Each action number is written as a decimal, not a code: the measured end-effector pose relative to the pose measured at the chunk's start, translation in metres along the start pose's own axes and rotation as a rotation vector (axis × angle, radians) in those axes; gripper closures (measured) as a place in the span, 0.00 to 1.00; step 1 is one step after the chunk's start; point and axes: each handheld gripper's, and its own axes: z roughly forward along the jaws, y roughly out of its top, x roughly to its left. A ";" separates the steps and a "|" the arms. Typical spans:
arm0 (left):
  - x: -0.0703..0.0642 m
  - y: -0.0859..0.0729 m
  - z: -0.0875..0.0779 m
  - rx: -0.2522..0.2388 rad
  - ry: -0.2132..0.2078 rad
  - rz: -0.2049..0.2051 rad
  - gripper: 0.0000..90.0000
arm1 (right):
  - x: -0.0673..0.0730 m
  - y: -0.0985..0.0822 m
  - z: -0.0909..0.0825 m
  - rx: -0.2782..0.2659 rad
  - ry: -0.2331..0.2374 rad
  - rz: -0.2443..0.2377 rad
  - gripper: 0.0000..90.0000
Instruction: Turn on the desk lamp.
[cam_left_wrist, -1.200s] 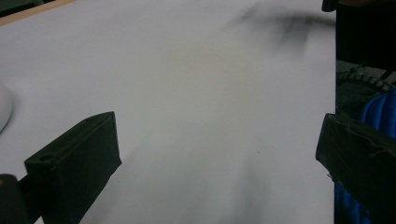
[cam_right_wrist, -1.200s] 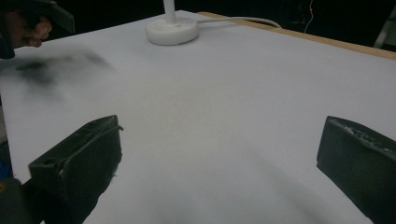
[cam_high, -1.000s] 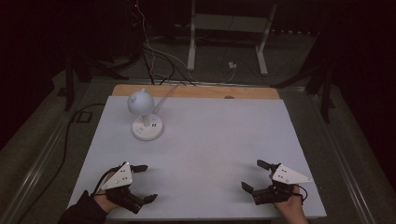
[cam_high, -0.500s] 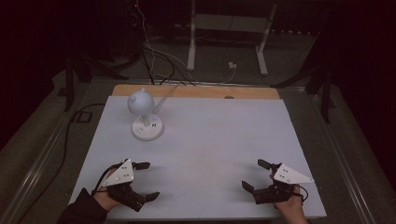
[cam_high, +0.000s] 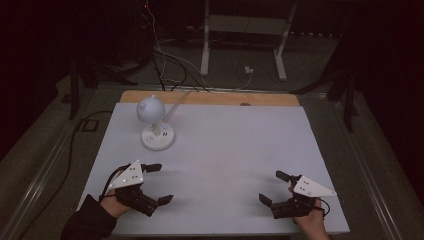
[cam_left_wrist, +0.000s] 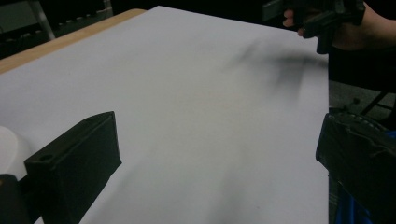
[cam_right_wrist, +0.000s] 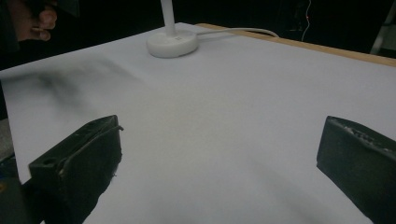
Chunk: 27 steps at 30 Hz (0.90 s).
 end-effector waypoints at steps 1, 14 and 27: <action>0.001 0.002 0.001 0.001 0.004 -0.003 0.00 | 0.000 0.000 0.000 0.000 0.000 0.002 0.00; 0.014 0.021 0.004 -0.036 0.067 -0.027 0.00 | 0.001 0.000 0.000 -0.001 0.004 0.002 0.00; 0.029 0.027 0.011 -0.046 0.133 -0.064 0.00 | 0.001 0.000 0.000 -0.002 0.005 -0.001 0.00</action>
